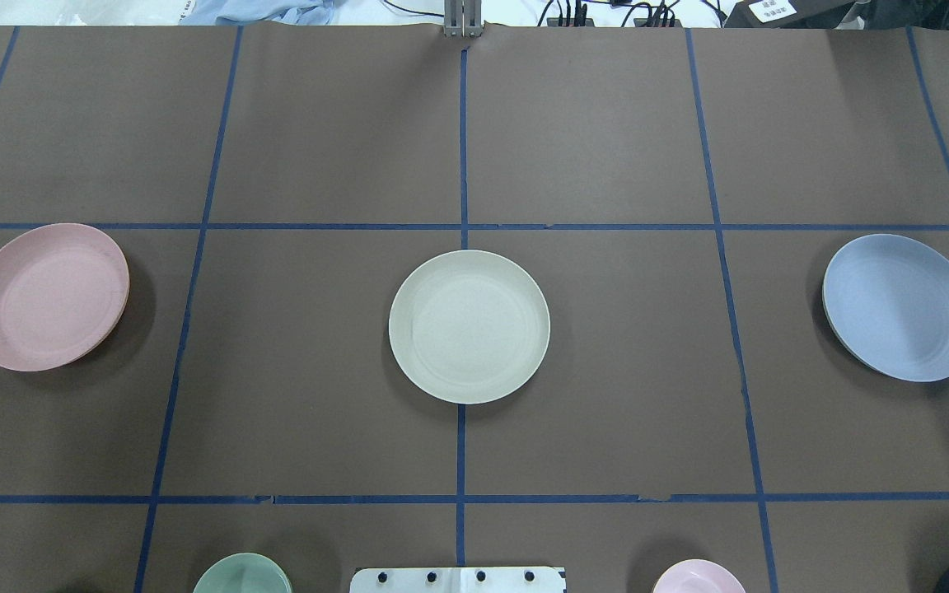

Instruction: Stack three plates with pink and blue

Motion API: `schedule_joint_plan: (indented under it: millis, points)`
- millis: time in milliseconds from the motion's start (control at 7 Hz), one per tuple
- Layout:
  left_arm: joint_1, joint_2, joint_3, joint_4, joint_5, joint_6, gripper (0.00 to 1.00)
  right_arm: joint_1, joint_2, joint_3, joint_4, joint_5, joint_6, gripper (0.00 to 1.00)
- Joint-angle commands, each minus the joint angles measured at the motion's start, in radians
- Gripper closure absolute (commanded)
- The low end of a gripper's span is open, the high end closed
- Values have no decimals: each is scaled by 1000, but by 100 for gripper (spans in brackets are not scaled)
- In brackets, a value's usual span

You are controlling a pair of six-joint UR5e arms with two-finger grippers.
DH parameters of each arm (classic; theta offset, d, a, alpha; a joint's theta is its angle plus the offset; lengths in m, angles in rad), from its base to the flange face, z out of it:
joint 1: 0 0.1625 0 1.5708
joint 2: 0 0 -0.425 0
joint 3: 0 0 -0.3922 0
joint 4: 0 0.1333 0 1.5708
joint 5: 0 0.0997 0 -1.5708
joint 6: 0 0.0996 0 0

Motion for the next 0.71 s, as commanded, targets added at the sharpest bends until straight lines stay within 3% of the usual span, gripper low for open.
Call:
schedule_joint_plan:
  millis: [0,571]
  points:
    - [1,0,-2,0,1,0,0,7,-13,-2,4,0,0,0]
    - [7,-23,-62,-18,-33,-2,0,7,4,5,7,5,2,0]
